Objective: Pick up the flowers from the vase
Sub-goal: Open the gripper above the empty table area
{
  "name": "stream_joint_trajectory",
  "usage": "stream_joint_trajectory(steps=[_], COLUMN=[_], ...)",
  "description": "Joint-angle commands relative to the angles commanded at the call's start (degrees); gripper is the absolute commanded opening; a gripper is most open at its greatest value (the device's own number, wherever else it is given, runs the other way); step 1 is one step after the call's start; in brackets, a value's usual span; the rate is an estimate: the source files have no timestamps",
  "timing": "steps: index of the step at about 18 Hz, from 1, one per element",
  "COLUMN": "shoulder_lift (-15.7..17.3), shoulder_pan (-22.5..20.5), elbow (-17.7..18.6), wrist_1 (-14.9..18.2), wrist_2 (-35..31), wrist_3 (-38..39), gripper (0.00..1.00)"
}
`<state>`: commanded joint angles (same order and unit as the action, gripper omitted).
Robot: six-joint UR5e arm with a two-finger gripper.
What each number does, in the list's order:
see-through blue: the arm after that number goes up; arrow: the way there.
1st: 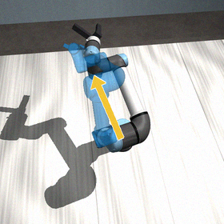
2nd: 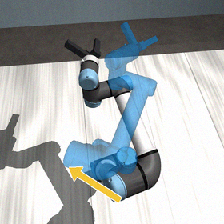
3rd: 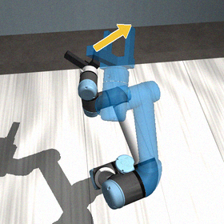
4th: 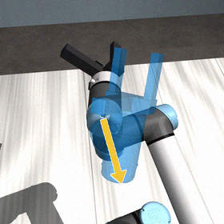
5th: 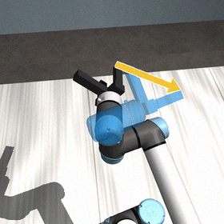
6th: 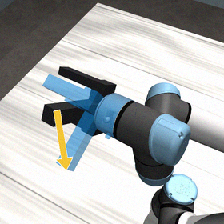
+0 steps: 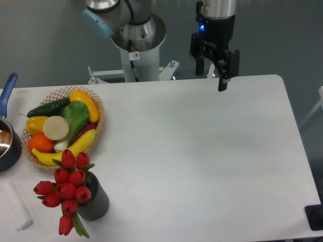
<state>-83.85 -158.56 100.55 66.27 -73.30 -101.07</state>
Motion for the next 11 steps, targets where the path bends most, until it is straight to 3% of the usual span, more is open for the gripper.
stream_joint_trajectory(steps=[7, 11], shoulder_lift=[0.0, 1.05], shoulder_pan=[0.26, 0.7], elbow=[0.26, 1.84], wrist_1=[0.0, -0.44], wrist_2=[0.88, 1.76], wrist_3=[1.13, 11.31], gripper=[1.0, 1.0])
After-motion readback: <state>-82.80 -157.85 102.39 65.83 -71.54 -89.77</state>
